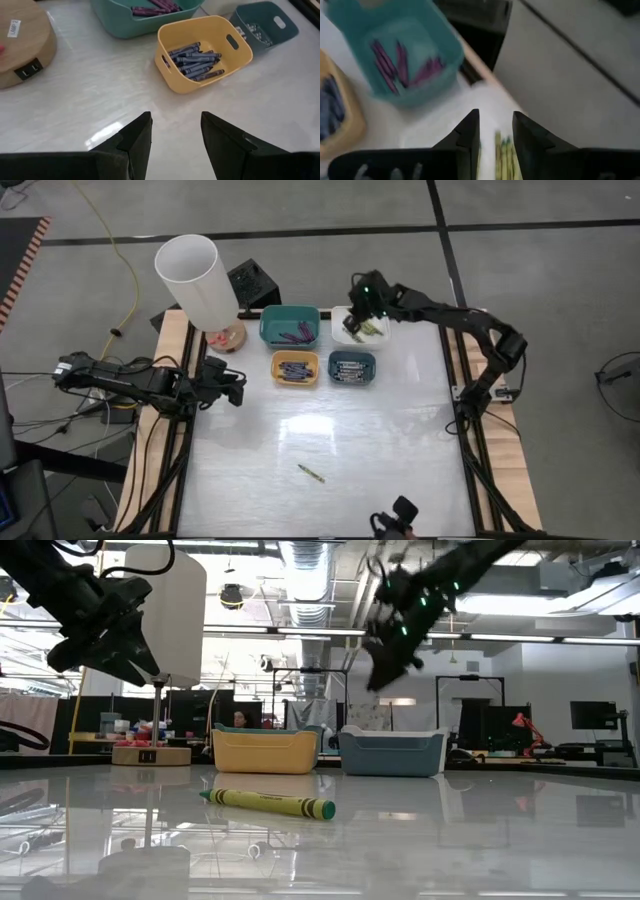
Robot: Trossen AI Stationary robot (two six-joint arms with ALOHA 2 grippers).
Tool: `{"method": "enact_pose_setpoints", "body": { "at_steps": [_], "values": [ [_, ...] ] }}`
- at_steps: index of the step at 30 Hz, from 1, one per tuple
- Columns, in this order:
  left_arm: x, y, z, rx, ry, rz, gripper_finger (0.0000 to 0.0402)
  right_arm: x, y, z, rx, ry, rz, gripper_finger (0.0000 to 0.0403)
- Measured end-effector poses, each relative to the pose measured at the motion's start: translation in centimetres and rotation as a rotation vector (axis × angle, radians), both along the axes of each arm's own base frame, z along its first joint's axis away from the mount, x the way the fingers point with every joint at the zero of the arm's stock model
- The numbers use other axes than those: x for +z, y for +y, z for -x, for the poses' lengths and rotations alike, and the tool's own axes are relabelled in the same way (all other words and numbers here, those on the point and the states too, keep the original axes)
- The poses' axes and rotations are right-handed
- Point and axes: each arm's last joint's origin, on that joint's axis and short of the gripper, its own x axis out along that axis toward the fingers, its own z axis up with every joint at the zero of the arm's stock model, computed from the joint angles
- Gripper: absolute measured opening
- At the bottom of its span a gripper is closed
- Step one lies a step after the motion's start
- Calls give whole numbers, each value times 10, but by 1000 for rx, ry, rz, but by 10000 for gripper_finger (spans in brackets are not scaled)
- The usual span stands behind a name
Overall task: Sort crayons
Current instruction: Put the green crayon into the white bin
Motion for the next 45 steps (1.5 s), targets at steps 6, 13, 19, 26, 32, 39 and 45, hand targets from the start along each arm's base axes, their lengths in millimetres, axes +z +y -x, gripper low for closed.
{"method": "enact_pose_setpoints", "body": {
  "at_steps": [6,13,19,26,32,39,45],
  "values": [
    [0,0,0,-22,19,-26,160,66,17,-18,84,-77,84,111],
    [0,0,0,-53,42,-54,160,111,65,-37,224,-128,104,111],
    [0,0,0,-82,66,-86,160,113,120,-54,330,-137,11,111],
    [0,0,0,-117,94,-125,160,92,199,-74,351,-93,-151,111],
    [0,0,0,-137,108,-144,160,63,271,-88,293,-41,-189,111],
    [0,-1,0,-164,119,-147,160,13,335,-108,244,3,-263,111],
    [0,-1,0,-185,133,-166,160,-26,368,-116,250,72,-285,111]
  ]
}}
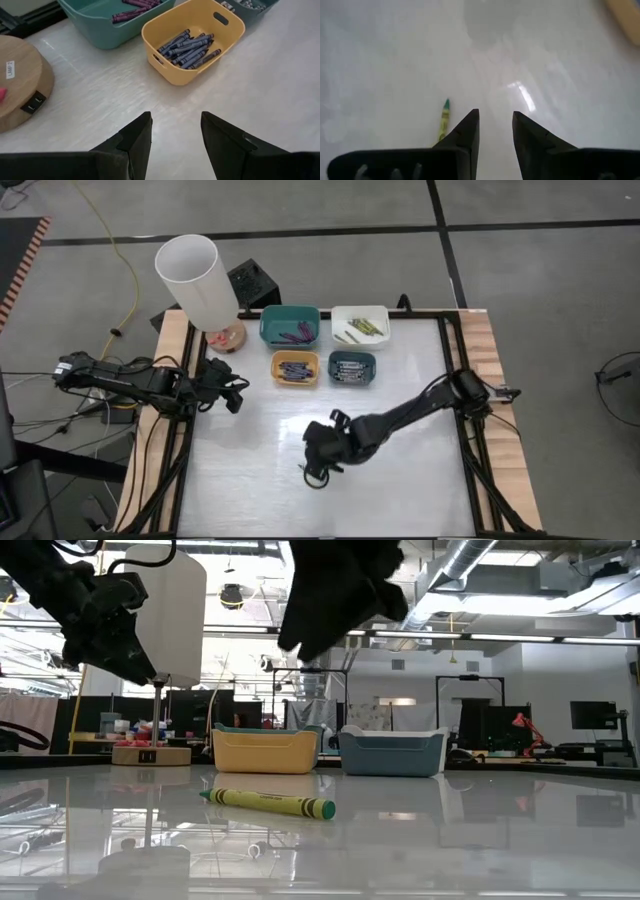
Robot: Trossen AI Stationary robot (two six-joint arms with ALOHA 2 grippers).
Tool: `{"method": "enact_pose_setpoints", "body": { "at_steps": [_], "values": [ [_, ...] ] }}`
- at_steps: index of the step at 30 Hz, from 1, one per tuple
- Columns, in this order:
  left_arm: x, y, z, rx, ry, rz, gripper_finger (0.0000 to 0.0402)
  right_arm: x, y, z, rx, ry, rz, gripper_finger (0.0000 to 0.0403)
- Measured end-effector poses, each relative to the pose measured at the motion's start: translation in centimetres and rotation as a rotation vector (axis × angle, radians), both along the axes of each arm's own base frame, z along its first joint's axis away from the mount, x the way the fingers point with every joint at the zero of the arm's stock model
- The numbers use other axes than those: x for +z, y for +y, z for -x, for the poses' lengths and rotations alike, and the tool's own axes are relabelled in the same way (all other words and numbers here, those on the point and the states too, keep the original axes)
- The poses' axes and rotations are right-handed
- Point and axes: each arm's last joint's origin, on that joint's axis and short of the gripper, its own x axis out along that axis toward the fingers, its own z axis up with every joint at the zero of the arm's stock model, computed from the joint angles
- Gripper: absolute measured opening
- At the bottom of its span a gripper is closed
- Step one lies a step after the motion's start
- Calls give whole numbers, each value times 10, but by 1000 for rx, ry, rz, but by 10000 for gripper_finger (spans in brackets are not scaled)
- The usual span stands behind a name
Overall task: Sort crayons
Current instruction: Put the green crayon into the white bin
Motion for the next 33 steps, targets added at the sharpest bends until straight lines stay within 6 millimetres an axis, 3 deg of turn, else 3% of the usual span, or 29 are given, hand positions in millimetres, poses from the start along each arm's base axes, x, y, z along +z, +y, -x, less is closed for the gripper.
{"method": "enact_pose_setpoints", "body": {
  "at_steps": [4,12,33],
  "values": [
    [0,0,0,-4,4,-5,160,-15,13,-1,23,33,11,111],
    [0,-1,0,-35,19,-8,160,-26,27,-1,86,37,71,111],
    [0,-1,0,-33,18,-8,160,-62,62,-7,149,31,9,111]
  ]
}}
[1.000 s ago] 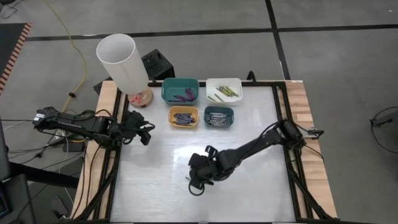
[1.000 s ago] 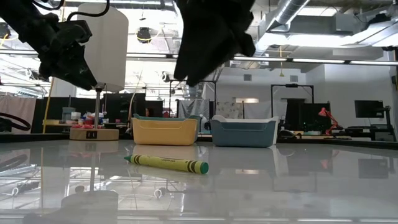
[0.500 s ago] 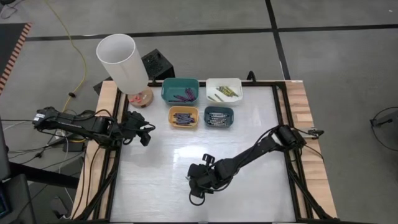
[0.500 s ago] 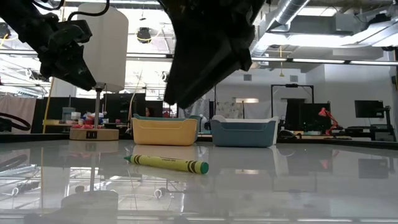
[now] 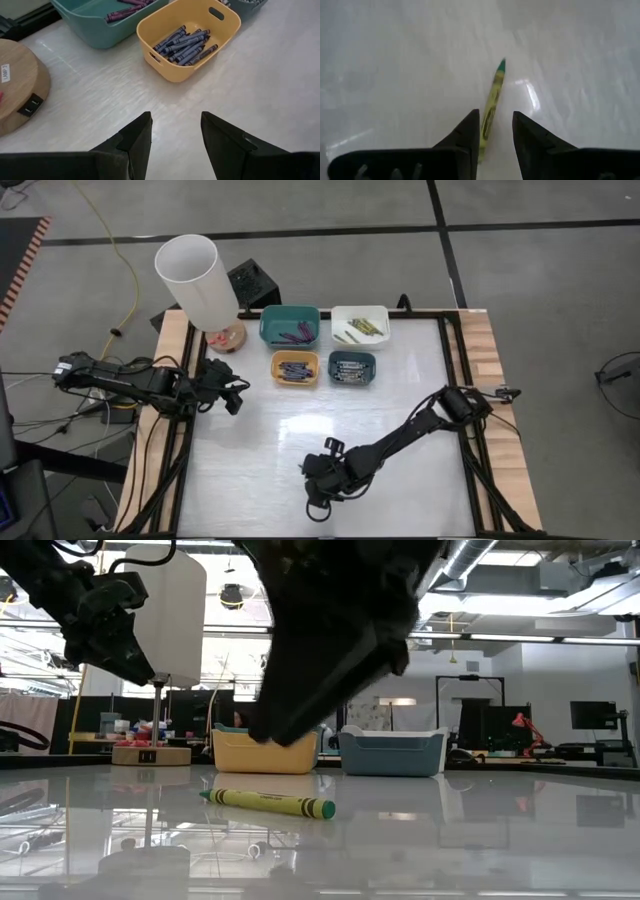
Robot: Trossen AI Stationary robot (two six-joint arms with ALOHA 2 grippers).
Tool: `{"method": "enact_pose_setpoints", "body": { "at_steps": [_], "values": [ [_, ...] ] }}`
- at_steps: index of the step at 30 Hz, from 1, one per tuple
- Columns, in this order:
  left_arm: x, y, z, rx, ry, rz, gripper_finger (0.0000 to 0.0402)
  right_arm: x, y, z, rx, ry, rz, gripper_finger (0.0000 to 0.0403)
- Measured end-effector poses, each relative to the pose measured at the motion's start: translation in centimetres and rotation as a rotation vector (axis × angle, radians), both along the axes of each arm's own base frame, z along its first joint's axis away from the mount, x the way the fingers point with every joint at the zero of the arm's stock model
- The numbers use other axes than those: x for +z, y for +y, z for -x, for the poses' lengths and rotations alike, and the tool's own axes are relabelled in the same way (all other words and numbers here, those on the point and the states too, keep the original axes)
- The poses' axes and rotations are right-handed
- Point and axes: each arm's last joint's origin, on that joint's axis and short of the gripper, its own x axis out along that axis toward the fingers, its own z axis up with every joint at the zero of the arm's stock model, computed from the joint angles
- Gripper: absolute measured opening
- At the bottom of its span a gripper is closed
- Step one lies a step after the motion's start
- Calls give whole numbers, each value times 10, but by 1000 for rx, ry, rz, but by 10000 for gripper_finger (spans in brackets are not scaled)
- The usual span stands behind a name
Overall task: Sort crayons
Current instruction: Put the green crayon into the white bin
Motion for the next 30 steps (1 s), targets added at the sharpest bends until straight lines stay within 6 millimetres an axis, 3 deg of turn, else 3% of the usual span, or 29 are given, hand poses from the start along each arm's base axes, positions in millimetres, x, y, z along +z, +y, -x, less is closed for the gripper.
{"method": "enact_pose_setpoints", "body": {
  "at_steps": [9,30],
  "values": [
    [0,0,0,5,-3,7,160,-18,8,0,-20,39,-32,111],
    [0,0,0,1,0,-1,160,-19,6,3,-13,70,-6,111]
  ]
}}
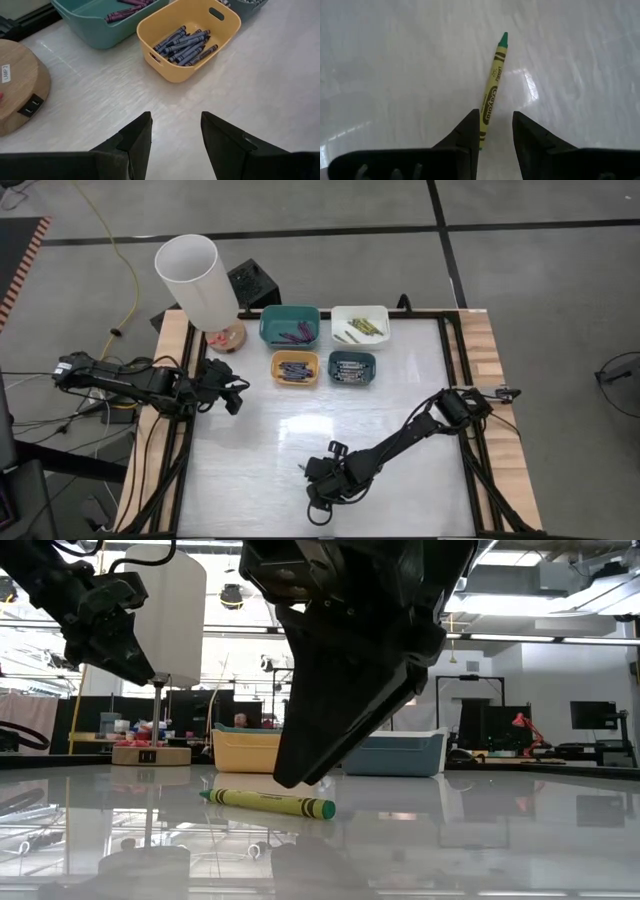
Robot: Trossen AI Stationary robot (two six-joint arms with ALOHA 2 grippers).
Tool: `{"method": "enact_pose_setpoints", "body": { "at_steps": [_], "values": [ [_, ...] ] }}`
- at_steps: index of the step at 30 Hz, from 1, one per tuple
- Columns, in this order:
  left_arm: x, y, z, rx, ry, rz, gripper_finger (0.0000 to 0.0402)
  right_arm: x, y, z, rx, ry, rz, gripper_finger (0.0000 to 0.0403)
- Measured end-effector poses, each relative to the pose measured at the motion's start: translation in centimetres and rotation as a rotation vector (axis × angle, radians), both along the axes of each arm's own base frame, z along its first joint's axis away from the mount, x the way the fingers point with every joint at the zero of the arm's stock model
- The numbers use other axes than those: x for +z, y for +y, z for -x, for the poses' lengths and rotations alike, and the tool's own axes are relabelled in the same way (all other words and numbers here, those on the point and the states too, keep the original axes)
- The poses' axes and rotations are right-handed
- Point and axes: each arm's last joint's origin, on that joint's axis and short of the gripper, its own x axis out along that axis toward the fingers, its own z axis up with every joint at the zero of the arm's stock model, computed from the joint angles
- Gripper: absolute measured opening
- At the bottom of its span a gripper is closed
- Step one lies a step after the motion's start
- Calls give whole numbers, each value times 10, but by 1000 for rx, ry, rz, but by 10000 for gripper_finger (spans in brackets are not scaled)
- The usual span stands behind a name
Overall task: Sort crayons
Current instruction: Put the green crayon into the white bin
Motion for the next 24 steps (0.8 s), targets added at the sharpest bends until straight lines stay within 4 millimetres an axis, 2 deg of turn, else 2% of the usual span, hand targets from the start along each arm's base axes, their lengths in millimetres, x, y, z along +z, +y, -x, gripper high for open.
{"method": "enact_pose_setpoints", "body": {
  "at_steps": [4,10,16,24],
  "values": [
    [0,0,0,0,0,0,160,0,0,0,5,1,3,111],
    [0,0,0,3,-2,2,160,-15,3,-3,5,14,-4,111],
    [0,0,0,5,-3,4,160,-17,3,-4,10,23,-17,110],
    [0,0,0,7,-5,5,160,-19,2,-2,14,63,-9,79]
  ]
}}
